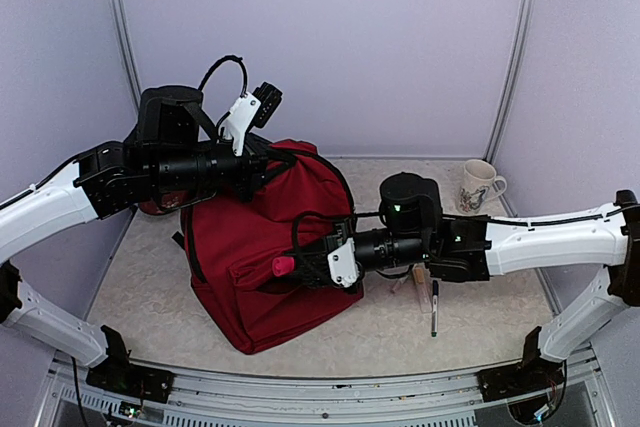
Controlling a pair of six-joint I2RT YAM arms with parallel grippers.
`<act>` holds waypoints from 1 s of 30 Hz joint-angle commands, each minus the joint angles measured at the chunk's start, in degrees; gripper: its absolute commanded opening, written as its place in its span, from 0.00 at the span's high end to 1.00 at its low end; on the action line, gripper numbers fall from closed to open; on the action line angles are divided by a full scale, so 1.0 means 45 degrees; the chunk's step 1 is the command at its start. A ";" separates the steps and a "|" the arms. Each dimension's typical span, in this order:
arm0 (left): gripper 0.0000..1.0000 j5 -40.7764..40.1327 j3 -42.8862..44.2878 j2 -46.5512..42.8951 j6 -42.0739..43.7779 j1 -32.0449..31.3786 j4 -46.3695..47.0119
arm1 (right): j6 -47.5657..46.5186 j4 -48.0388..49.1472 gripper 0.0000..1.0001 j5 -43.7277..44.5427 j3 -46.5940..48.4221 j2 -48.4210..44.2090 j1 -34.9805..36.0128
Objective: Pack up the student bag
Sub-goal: Place the pen in the lower front pocket of the bag.
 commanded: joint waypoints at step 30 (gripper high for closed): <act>1.00 -0.0091 -0.0061 -0.0053 0.0058 0.0031 0.0401 | 0.7857 -0.2124 0.39 0.0196 0.1823 -0.2187 -0.0448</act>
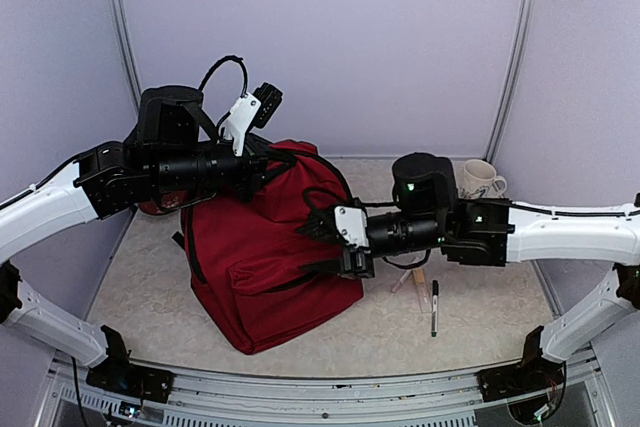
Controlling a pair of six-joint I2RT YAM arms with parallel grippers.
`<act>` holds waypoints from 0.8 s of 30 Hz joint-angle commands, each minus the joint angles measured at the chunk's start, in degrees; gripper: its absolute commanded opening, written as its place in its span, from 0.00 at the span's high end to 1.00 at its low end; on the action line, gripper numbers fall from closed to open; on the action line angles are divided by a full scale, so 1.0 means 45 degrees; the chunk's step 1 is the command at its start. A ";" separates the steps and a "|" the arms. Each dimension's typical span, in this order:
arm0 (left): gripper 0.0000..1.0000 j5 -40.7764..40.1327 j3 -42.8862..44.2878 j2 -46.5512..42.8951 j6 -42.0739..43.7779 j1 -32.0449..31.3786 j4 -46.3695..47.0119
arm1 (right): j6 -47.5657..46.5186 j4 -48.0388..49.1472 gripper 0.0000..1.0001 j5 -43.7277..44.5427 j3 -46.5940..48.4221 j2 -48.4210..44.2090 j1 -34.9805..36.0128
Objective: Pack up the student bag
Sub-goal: Pick up the pen from the center of the board.
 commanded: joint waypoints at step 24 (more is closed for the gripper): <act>1.00 -0.0206 -0.0049 0.0167 -0.0035 0.0050 0.0372 | 1.6240 -0.9746 0.62 0.7626 -0.2871 -0.0524 -0.4535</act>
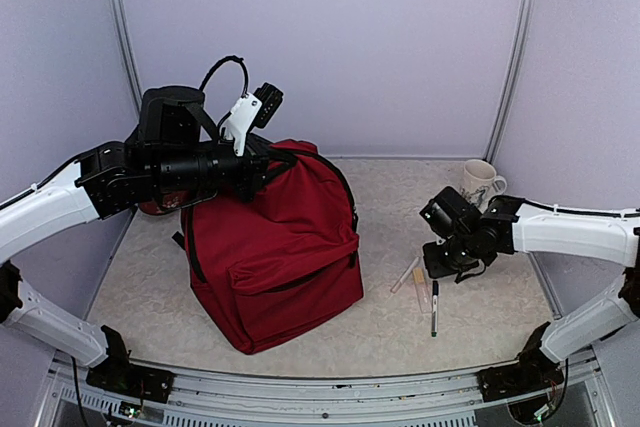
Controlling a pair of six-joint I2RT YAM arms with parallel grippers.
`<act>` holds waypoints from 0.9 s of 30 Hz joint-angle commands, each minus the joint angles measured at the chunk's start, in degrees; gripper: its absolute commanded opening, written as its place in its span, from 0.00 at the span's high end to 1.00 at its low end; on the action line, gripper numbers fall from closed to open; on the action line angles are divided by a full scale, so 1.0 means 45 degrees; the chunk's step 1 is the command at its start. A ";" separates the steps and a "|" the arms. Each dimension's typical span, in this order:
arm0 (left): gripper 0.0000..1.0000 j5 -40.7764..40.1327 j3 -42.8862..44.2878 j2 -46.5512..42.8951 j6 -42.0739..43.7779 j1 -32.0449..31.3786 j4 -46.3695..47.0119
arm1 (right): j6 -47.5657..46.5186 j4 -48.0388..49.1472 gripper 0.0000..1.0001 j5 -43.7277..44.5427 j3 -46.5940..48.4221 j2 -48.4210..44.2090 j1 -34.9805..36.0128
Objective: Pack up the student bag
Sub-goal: Pick up the pen from the center of the board.
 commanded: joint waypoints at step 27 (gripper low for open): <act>1.00 0.0045 -0.0036 0.0080 -0.0015 0.0033 0.0331 | 0.1343 0.0120 0.86 -0.1862 -0.2040 0.2290 -0.0478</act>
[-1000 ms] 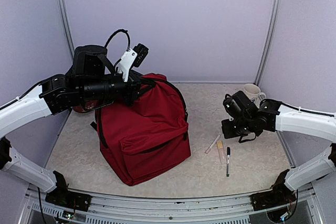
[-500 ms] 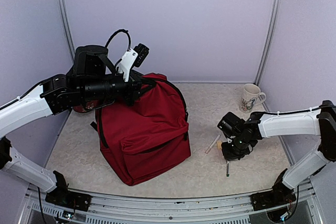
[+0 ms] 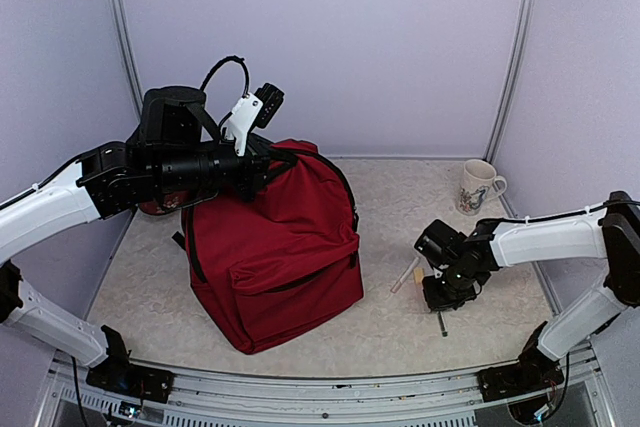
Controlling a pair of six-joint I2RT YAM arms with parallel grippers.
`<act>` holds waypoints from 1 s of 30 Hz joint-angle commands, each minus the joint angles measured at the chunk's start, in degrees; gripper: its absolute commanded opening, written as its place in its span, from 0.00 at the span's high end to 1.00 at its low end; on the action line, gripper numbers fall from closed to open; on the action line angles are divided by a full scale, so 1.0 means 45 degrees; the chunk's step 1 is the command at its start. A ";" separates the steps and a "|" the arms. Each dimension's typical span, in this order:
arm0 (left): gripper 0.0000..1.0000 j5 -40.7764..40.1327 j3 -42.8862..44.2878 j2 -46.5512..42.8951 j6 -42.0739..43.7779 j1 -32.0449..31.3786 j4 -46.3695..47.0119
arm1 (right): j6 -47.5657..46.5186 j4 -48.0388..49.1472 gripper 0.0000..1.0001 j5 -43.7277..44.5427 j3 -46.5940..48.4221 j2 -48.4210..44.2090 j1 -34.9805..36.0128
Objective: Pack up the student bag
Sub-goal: Pick up the pen from the center of the board, then place the pen in the lower front pocket of the bag.
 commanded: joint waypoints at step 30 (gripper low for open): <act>1.00 -0.0092 -0.0133 0.0041 0.0076 0.0050 0.0324 | -1.1100 1.3766 1.00 -0.9060 0.1543 -0.3262 0.3846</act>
